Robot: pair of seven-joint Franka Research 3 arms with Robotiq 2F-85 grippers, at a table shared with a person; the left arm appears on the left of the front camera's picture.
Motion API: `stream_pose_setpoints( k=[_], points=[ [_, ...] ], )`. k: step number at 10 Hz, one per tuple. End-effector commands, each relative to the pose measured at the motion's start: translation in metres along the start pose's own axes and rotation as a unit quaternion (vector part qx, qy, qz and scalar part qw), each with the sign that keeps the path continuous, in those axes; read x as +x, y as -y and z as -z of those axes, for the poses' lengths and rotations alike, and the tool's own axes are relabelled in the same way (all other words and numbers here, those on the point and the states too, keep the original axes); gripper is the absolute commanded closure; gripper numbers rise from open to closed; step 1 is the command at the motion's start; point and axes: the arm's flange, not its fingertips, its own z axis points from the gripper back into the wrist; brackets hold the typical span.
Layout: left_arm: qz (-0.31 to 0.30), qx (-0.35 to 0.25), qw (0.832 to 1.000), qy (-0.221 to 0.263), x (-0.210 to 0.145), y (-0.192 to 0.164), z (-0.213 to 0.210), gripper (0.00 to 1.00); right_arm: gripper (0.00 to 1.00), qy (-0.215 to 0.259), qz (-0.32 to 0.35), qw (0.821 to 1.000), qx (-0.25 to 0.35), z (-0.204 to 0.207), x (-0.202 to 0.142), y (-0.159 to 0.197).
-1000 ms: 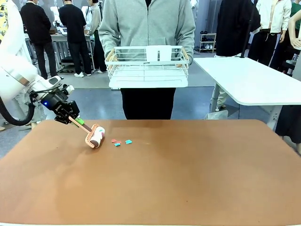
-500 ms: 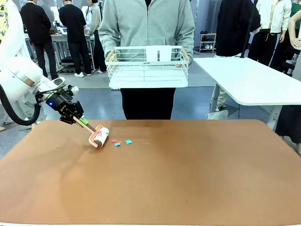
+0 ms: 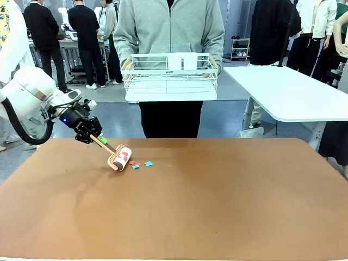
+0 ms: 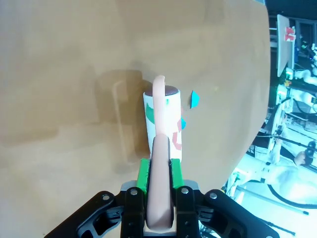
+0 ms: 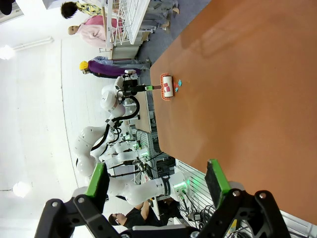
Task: Clean the table.
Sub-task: Clean the table with the Lint Roller when the human lifts the Dish drying rack.
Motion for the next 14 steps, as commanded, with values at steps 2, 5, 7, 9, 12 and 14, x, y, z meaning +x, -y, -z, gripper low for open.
stream_pose_setpoints(
  k=[2,5,7,9,12,14],
  points=[
    [-0.023,0.008,0.999,0.027,0.021,-0.01,0.032,0.79,0.0,0.001,-0.003,1.0,0.005,-0.002,-0.001,-0.004],
    [-0.032,0.001,0.999,0.04,0.027,0.001,0.062,0.79,0.0,0.001,-0.003,1.0,0.005,-0.002,-0.001,-0.004],
    [-0.03,0.007,0.999,0.037,0.026,0.011,0.087,0.79,0.0,0.001,-0.003,1.0,0.005,-0.002,-0.001,-0.004],
    [-0.022,-0.007,0.999,0.039,0.028,0.025,0.106,0.79,0.0,0.001,-0.003,1.0,0.005,-0.002,-0.001,-0.004],
    [-0.025,-0.009,0.999,0.041,0.039,0.05,0.137,0.79,0.0,0.001,-0.003,1.0,0.005,-0.002,-0.001,-0.004],
    [-0.015,-0.003,1.0,0.019,0.043,0.071,0.155,0.79,0.0,0.001,-0.003,1.0,0.005,-0.002,-0.001,-0.004]
  ],
)
